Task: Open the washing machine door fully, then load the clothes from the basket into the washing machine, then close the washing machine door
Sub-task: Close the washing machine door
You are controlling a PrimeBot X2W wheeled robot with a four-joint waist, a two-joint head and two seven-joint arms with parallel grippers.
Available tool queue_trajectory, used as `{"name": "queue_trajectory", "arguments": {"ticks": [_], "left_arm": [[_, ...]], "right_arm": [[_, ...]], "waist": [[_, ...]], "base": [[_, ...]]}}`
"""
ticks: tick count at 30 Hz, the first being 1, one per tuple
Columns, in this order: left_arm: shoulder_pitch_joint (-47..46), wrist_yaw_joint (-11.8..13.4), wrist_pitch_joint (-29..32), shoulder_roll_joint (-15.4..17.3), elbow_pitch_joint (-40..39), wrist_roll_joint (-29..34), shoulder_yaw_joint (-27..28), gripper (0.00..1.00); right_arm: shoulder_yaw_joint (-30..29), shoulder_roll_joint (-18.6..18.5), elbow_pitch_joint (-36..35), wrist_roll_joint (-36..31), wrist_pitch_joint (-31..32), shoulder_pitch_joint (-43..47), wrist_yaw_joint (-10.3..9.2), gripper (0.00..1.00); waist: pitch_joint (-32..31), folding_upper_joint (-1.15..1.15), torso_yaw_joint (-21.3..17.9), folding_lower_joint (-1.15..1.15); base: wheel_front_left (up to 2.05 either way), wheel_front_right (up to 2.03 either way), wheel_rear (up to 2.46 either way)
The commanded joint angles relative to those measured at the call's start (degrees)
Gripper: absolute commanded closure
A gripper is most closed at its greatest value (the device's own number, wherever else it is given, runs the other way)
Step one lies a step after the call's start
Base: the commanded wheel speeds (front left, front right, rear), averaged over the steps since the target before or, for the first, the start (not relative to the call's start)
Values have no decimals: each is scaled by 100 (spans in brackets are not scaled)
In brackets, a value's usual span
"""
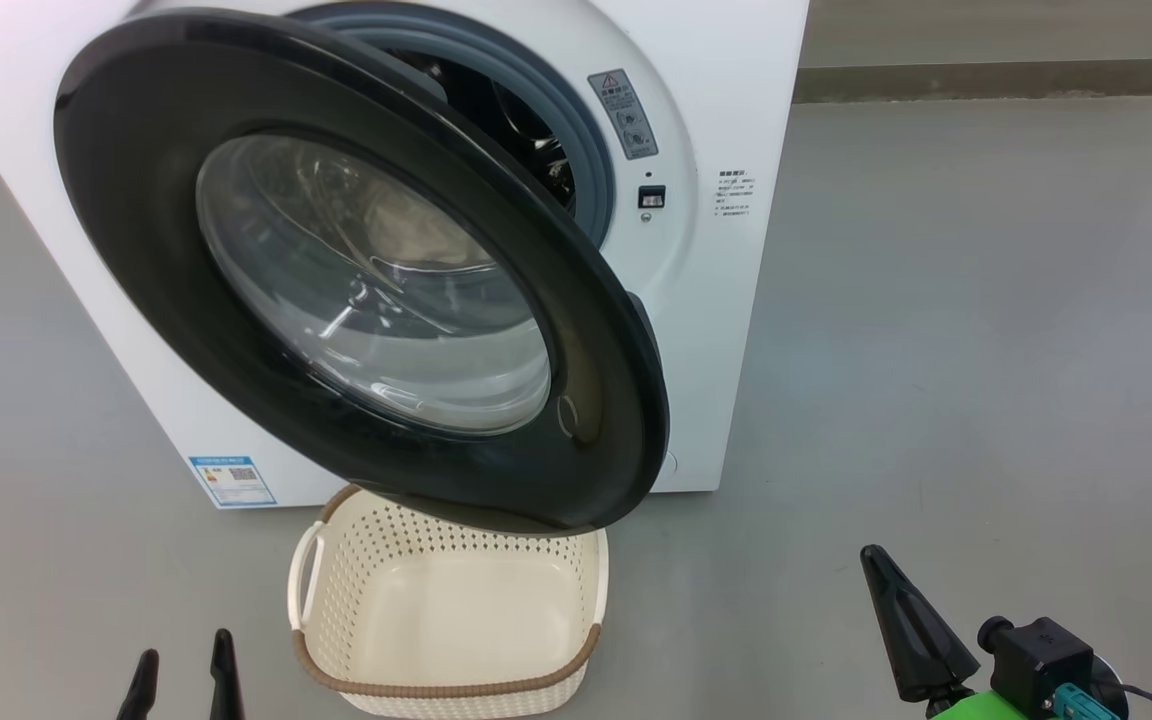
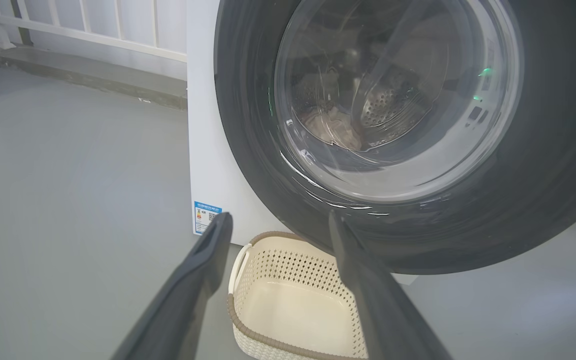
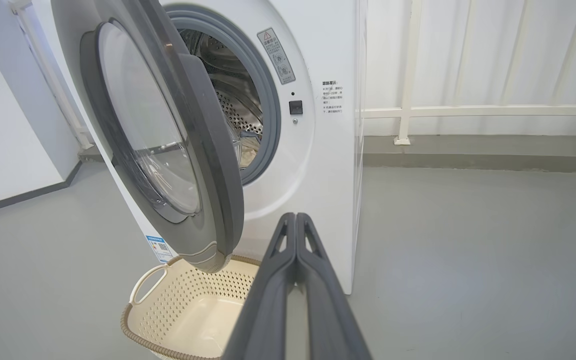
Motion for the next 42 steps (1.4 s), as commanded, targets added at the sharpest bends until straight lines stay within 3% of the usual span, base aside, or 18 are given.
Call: {"name": "queue_trajectory", "arguments": {"ticks": [1, 8, 16, 26, 30, 34, 42], "left_arm": [[-128, -5, -53, 34, -122, 17, 176, 0], [-110, 7, -53, 32, -157, -18, 127, 0], [-78, 46, -53, 32, -183, -55, 110, 0], [-123, 40, -53, 32, -179, -77, 46, 0], [-200, 25, -53, 32, -150, -113, -107, 0], [-272, 8, -53, 32, -145, -150, -232, 0], [-469, -21, -53, 31, -75, -320, -352, 0]], "right_arm": [[135, -10, -141, 37, -27, -135, 9, 100], [112, -17, -265, 48, -27, -232, 9, 100], [79, -53, -939, 176, -27, -699, 9, 100], [871, -28, -1682, 415, -27, -2067, 9, 100], [1839, 47, -1053, 887, -27, -2532, 9, 100], [2434, 62, -267, 1127, -27, -2719, 9, 100], [2401, 70, 471, 1272, -27, -2881, 9, 100]], "waist": [[2, 0, 4, 0], [2, 0, 14, 0], [5, 0, -22, 0], [97, 0, -2, 0], [197, 0, 163, 0], [342, 0, 402, 0], [700, 0, 840, 0]], "base": [[0, 0, 0], [0, 0, 0], [0, 0, 0], [0, 0, 0], [0, 0, 0], [0, 0, 0], [0, 0, 0]]}}
